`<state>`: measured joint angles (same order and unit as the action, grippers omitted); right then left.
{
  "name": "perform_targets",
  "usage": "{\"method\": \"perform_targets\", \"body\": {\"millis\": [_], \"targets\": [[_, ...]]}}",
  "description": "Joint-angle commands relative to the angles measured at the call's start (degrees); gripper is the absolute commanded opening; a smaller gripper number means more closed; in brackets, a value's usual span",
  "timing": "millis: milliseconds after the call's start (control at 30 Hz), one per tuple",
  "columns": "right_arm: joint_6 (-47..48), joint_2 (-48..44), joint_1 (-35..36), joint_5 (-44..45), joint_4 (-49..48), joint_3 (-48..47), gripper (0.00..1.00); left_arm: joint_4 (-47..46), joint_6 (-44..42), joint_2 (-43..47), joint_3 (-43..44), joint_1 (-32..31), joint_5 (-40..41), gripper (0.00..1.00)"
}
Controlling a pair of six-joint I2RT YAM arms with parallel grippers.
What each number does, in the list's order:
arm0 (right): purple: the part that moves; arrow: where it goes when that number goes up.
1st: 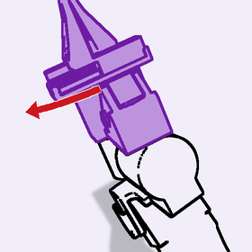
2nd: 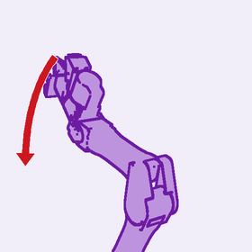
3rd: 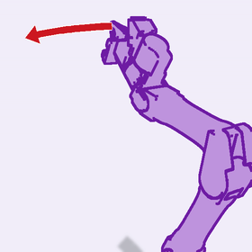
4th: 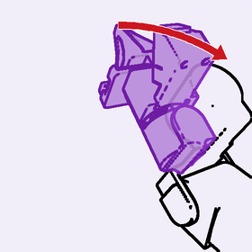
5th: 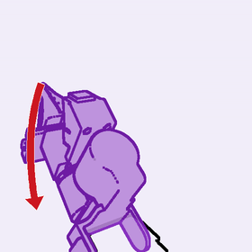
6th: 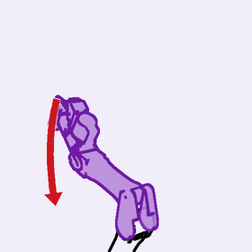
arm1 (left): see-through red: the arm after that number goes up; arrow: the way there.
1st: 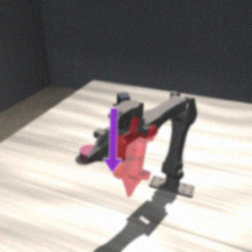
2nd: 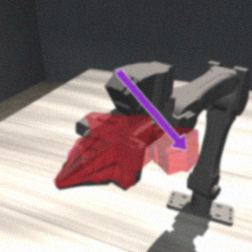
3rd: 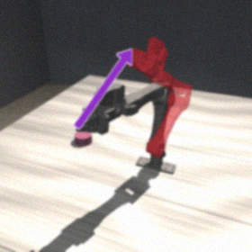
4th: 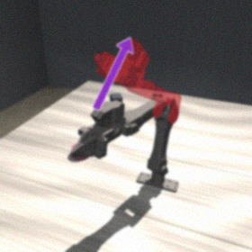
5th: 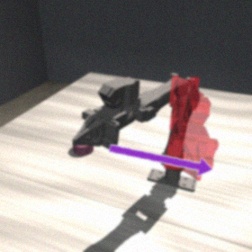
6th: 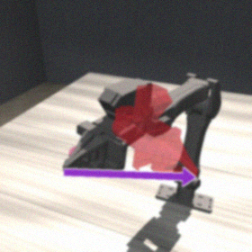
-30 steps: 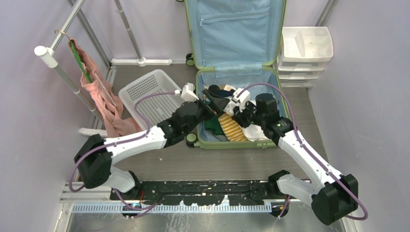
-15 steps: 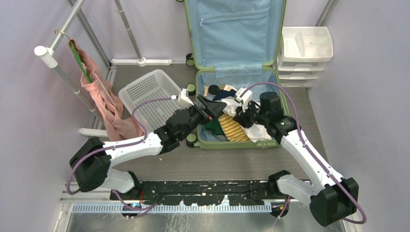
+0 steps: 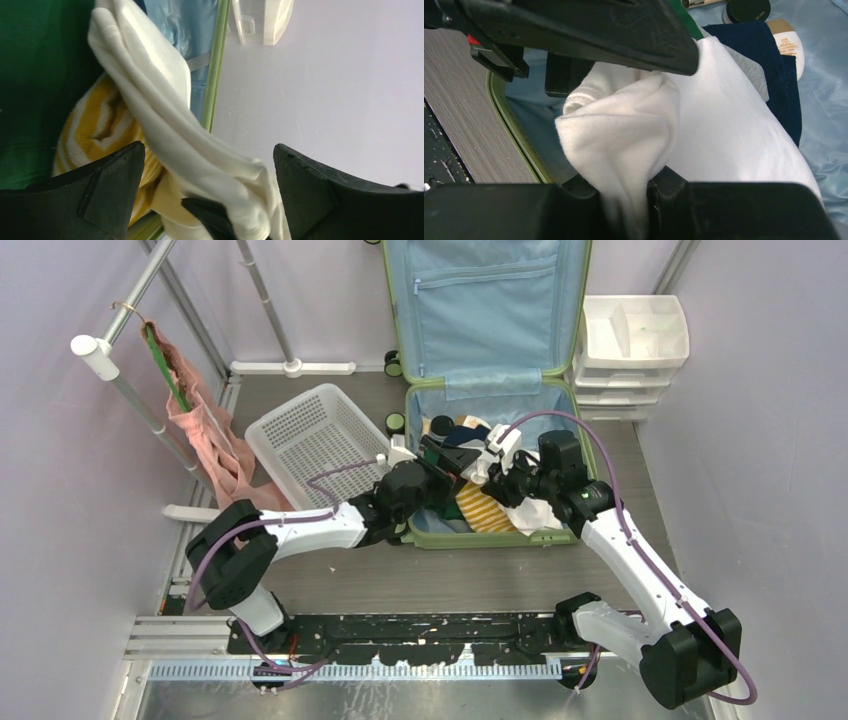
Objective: Open, take out, and arrange the luggage
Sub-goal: Pick up the clothes from the luggage.
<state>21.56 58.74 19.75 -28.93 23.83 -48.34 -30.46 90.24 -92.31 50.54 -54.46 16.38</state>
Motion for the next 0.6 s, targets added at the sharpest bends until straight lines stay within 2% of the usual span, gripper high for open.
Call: {"method": "perform_targets", "body": {"millis": [0, 100, 233, 367, 533, 567], "targets": [[0.5, -1.3, 0.2, -4.1, -1.3, -2.7, 0.04, 5.2, 6.0, -0.9, 5.8, -0.1, 1.1, 0.99], [1.0, -1.7, 0.2, -3.7, -1.1, -2.8, 0.03, 5.4, 7.4, -2.9, 6.9, -0.1, -0.2, 0.95], [1.6, -2.1, 0.2, -4.0, -0.7, -2.9, 0.04, 2.7, 8.5, -5.7, 7.6, -0.1, -2.2, 0.77], [2.3, -2.4, 0.1, -4.7, -0.2, -2.9, 0.04, 1.2, 8.4, -7.5, 8.6, 0.0, -3.4, 0.67], [3.7, -2.8, 0.2, -4.8, 0.6, -2.9, 0.05, 1.1, 5.1, -6.8, 8.6, 0.9, -3.8, 0.31], [3.9, -2.8, 0.2, -4.9, 0.8, -2.9, 0.05, 1.8, 3.8, -6.3, 8.5, 1.3, -3.9, 0.21]]}}
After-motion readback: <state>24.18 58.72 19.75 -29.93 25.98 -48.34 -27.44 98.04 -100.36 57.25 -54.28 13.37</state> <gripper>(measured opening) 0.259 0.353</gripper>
